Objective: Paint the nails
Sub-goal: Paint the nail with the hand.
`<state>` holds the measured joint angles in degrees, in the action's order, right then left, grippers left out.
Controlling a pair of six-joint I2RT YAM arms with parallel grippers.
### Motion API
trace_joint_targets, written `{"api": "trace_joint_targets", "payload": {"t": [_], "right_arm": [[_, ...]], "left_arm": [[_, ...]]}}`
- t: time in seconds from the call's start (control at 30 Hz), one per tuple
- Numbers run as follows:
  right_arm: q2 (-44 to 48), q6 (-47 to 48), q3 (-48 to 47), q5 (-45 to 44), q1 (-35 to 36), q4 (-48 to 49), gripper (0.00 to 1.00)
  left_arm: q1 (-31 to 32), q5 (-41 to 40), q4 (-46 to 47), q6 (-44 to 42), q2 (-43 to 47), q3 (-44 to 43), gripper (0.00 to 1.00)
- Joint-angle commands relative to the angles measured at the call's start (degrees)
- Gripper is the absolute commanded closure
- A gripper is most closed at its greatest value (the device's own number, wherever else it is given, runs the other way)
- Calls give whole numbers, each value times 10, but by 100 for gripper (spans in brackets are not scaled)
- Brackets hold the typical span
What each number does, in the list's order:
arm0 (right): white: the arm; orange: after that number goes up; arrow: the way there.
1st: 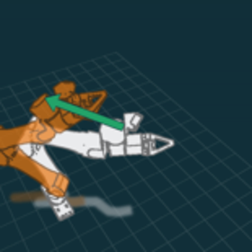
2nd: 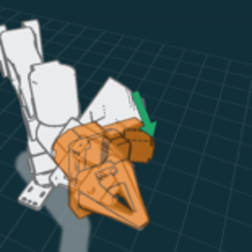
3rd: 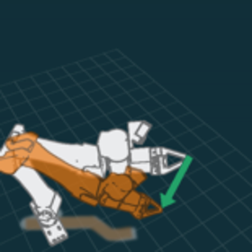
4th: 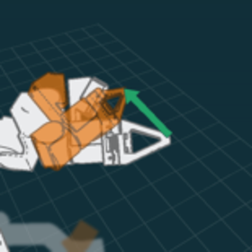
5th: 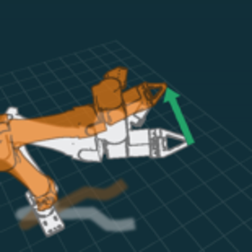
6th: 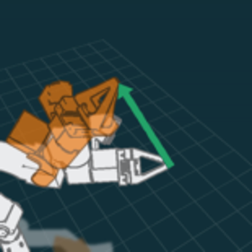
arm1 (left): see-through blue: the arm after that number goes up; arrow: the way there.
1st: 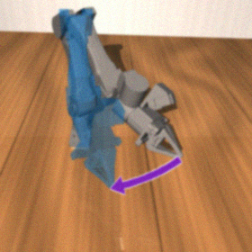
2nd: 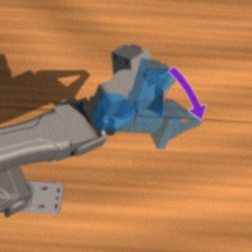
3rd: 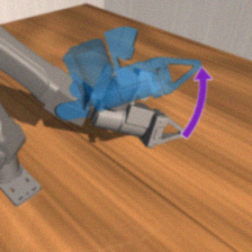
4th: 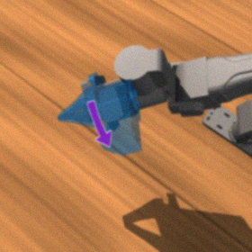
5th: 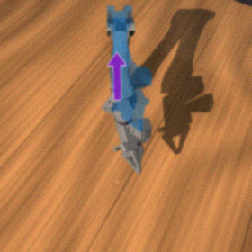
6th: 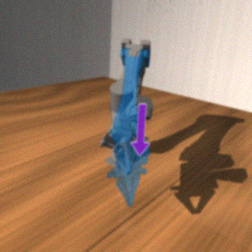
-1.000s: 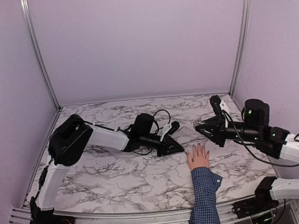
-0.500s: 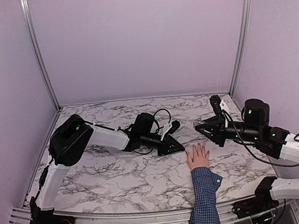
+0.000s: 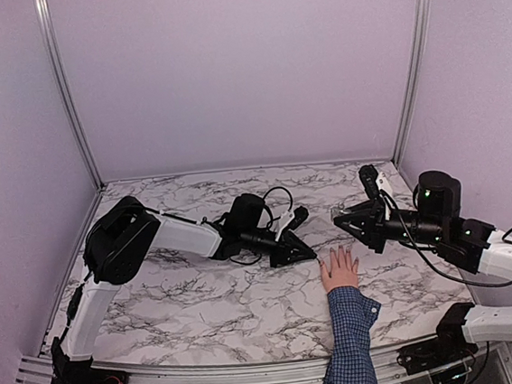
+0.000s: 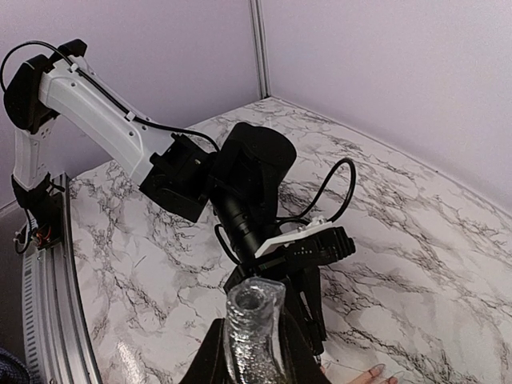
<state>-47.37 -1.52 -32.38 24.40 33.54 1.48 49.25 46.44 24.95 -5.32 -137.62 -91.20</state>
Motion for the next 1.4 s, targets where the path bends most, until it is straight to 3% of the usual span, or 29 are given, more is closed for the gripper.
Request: {"api": "trace_joint_targets", "payload": {"t": [0.0,0.4,0.83,1.37], "right_arm": [[0,-4,-5,5,-5,17,100],[1,-4,-4,5,-5,18,100],[6,-7,-2,7,-5,21,100],[17,-7,-4,7,-5,20,100]], "left_arm": [[3,4,-6,4,-5,-22,100],[2,0,-6,5,-3,-24,100],[0,-56,5,3,51,23,100],[9,-126,64,70,113,97,100]]}}
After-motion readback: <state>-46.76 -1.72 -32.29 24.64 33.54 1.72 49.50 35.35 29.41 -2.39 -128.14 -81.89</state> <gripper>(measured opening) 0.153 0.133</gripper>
